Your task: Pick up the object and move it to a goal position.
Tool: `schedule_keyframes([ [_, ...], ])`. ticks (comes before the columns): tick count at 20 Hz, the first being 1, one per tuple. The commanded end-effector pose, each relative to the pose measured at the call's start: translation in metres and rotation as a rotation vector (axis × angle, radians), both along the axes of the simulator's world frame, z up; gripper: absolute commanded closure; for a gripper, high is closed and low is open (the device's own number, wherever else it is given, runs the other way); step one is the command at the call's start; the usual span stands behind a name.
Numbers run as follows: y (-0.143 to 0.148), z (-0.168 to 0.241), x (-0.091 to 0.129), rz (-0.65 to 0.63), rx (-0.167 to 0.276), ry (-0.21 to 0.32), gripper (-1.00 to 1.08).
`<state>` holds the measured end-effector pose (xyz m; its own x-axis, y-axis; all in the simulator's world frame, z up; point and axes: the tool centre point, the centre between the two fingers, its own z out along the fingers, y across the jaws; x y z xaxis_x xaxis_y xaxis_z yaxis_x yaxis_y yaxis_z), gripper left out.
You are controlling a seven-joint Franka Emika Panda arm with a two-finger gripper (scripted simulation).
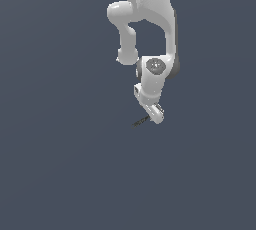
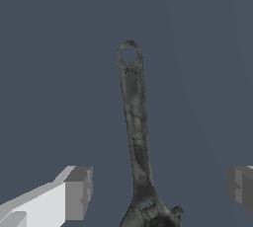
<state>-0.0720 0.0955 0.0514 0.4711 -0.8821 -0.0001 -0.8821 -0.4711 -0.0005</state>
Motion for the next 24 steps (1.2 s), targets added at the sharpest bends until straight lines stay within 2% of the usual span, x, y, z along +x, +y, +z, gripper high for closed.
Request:
schedule_keyframes([
  [1,0.0,-0.008,-0.001,-0.001,0.0,0.001,-0.92],
  [7,0.0,-0.035,-0.001,-0.003,0.0,0.001,-0.92],
  [13,0.0,-0.044,-0.001,-0.004,0.0,0.001,-0.92],
  [14,0.0,-0.044,-0.001,-0.004,0.0,0.001,1.08],
  [24,-0.003,-0.042,0.0,-0.008,-0.001,0.0,1.08],
])
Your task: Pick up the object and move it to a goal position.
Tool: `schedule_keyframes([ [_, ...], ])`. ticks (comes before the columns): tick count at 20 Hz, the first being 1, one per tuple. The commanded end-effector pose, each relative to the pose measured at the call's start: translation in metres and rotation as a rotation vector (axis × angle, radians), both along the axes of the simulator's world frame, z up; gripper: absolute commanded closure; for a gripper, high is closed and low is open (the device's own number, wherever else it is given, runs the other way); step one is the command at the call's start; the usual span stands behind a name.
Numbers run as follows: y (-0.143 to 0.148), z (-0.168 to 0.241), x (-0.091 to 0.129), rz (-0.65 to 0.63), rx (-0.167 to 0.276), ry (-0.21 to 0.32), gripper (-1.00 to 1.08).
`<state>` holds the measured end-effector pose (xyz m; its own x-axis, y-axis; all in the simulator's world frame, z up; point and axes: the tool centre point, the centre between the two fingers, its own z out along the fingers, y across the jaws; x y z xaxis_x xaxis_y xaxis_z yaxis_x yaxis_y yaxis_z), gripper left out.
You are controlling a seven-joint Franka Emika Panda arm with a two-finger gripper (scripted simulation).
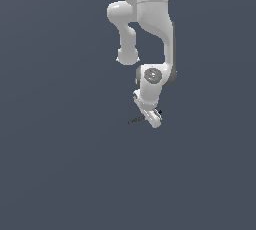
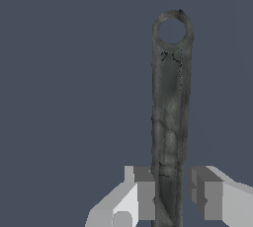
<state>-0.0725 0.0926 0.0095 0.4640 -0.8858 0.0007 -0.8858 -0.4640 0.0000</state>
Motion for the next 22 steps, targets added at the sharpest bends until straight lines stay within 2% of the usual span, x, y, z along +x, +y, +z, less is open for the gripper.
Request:
schedule_keyframes([
  [1,0.0,0.0,0.0,0.0,0.0,0.0,1.08],
  [9,0.017,0.013,0.014,0.0,-0.001,0.0,1.08],
  [22,0.082,0.059,0.068,0.003,-0.001,0.0,1.08],
])
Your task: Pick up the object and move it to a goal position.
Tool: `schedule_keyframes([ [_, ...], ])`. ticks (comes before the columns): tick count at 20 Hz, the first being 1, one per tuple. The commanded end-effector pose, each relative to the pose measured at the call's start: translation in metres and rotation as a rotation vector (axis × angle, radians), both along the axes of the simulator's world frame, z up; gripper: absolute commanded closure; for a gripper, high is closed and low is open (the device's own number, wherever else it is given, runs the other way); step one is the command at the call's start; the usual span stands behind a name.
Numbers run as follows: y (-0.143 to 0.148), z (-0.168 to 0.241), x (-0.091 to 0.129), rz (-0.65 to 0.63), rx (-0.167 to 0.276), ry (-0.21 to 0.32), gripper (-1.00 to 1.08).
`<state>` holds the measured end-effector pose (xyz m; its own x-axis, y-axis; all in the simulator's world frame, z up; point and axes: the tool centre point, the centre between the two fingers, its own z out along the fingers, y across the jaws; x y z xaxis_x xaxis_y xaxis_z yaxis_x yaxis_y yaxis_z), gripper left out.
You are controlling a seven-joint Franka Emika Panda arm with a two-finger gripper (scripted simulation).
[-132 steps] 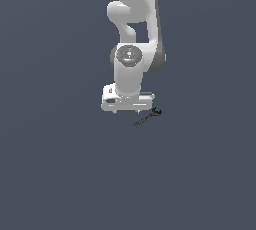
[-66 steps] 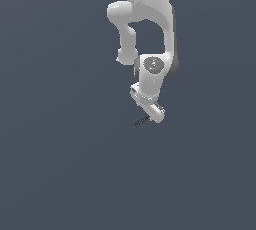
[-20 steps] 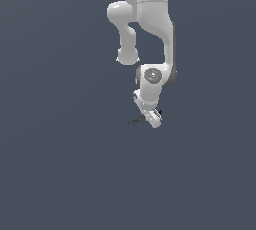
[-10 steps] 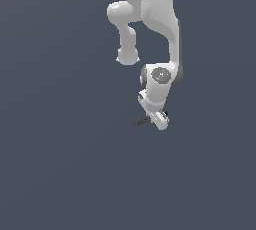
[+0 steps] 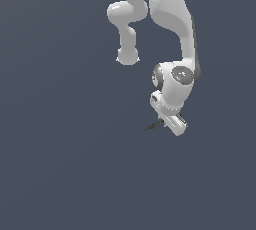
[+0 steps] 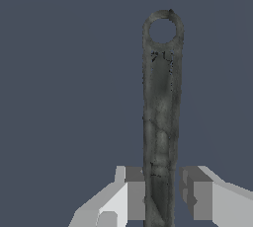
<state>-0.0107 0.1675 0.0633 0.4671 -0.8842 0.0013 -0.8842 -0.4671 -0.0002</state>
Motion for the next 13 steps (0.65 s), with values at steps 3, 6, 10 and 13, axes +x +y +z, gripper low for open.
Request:
schedule_keyframes([
  [3,0.017,0.012,0.015,0.0,0.0,0.001,1.08],
  [6,0.024,0.017,0.021,0.0,0.0,0.001,1.08],
  [10,0.028,0.02,0.026,0.0,0.0,0.001,1.08],
  [13,0.029,0.02,0.027,0.001,0.001,0.001,1.08],
])
